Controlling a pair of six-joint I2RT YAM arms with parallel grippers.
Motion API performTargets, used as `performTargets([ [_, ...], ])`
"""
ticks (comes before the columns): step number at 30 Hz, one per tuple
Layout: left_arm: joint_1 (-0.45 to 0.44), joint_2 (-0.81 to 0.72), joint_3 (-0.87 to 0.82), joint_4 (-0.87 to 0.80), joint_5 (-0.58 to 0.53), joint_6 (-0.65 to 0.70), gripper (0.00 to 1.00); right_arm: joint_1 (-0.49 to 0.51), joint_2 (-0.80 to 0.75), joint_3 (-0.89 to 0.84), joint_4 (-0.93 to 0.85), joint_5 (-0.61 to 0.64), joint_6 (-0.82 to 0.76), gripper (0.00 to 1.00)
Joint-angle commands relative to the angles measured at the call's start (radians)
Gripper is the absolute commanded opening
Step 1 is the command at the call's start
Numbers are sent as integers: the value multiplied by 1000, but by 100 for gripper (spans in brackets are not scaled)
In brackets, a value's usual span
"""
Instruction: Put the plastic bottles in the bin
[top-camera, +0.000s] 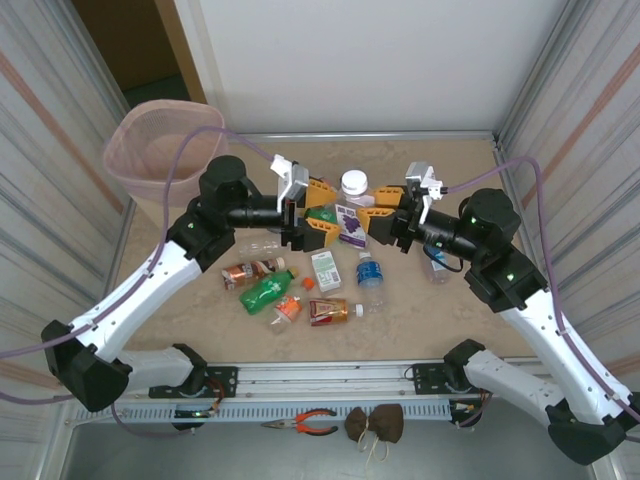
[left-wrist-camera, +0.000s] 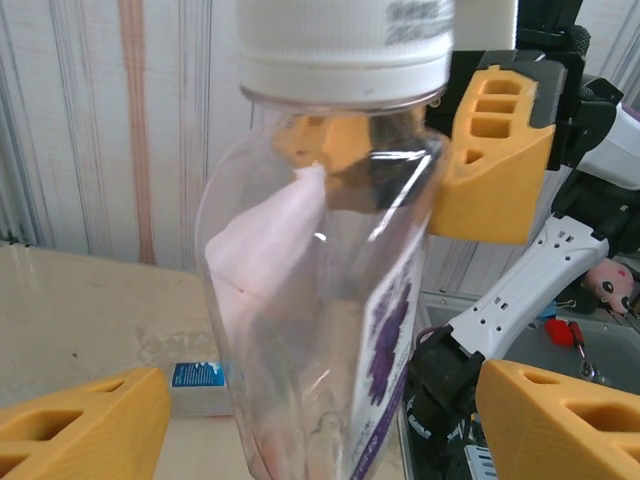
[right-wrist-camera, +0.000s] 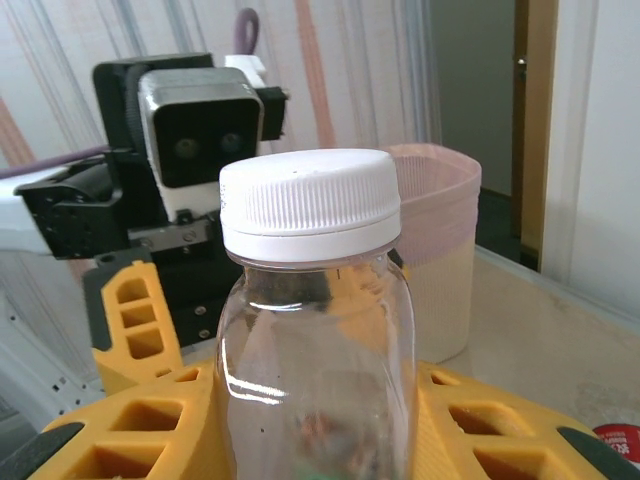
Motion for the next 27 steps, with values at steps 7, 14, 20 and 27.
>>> performTargets([
  [7, -40, 3, 9, 80, 86, 71, 79, 38, -26, 30, 88, -46, -24, 0],
  [14, -83, 0, 37, 70, 168, 120, 70, 72, -26, 40, 136, -99, -15, 0],
  [20, -99, -11, 40, 65, 173, 136, 57, 114, -32, 53, 142, -110, -42, 0],
  [27, -101, -29, 47, 41, 176, 150, 44, 151, -40, 56, 130, -88, -103, 0],
])
